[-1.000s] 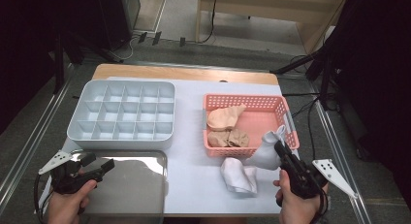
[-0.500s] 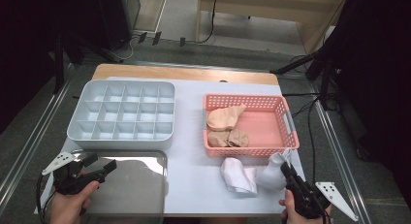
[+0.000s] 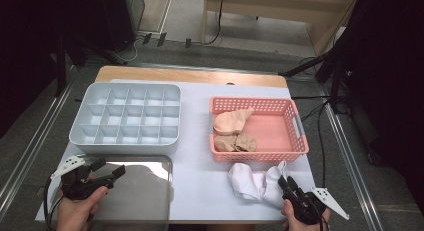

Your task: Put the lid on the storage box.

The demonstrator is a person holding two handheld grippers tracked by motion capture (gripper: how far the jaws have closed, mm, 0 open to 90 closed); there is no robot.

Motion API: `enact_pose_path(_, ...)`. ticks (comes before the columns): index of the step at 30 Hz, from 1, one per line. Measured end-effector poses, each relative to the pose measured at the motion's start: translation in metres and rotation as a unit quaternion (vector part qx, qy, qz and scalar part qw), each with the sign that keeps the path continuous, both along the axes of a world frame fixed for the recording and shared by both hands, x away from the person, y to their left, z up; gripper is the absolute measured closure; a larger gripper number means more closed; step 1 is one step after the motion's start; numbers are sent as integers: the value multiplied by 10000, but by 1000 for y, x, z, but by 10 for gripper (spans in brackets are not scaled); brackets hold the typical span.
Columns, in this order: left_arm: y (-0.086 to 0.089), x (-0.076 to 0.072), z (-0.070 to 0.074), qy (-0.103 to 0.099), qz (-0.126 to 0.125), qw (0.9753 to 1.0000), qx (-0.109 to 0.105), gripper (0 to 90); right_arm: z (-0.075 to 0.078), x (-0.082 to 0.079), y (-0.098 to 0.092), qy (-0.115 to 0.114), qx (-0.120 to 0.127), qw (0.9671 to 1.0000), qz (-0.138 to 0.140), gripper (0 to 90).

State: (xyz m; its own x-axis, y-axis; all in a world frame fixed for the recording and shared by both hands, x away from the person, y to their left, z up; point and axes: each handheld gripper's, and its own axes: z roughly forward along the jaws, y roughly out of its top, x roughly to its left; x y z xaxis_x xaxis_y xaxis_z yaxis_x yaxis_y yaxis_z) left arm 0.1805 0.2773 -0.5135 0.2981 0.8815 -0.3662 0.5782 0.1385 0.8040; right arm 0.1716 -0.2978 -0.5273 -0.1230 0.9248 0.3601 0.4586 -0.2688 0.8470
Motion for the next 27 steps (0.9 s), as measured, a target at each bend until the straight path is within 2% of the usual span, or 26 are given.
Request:
enact_pose_path(1, -2, 0, 0, 4, -29, 10000, -18, 142, 2, -1, 0, -15, -16, 10000, -34, 566)
enact_pose_path(3, -6, 0, 0, -7, -50, 10000, -10, 143, 8, -4, -1, -184, -62, 9998, -58, 490)
enact_pose_path(4, -8, 0, 1, -2, -78, 10000, -47, 143, 10, -5, -1, -264, -94, 9996, -80, 470)
enact_pose_path(7, -14, 0, 2, -41, -109, 9999, 11, 143, 17, -10, -2, -471, -101, 9988, -73, 442)
enact_pose_path(9, -17, 0, 3, -78, -72, 9999, 96, 143, 22, -13, -1, -549, 44, 9984, 100, 439)
enact_pose_path(10, -19, 0, 3, -84, -61, 9999, 114, 144, 24, -14, 1, -577, 62, 9981, 189, 438)
enact_pose_path(11, -20, -1, 4, -90, -79, 9998, 132, 144, 26, -16, 6, -594, -21, 9977, 328, 439)
enact_pose_path(15, -23, -2, 6, -112, -90, 9998, 147, 144, 23, -17, 28, -531, -135, 9961, 688, 439)
enact_pose_path(19, -30, -4, 10, -171, -156, 9996, 174, 144, 15, -14, 49, -327, -167, 9937, 1056, 414)
enact_pose_path(21, -32, -5, 12, -201, -203, 9995, 140, 145, 11, -10, 60, -211, -281, 9922, 1197, 396)
enact_pose_path(23, -34, -6, 13, -219, -229, 9994, 158, 144, 8, -5, 70, -73, -315, 9904, 1347, 353)
enact_pose_path(25, -38, -6, 14, -241, -224, 9993, 180, 144, 5, -2, 80, -9, -471, 9892, 1391, 332)
enact_pose_path(26, -39, -6, 14, -238, -246, 9992, 204, 145, 0, 3, 91, 73, -701, 9879, 1381, 306)
enact_pose_path(27, -39, -6, 14, -238, -246, 9992, 204, 144, 0, 3, 91, 73, -701, 9879, 1381, 306)
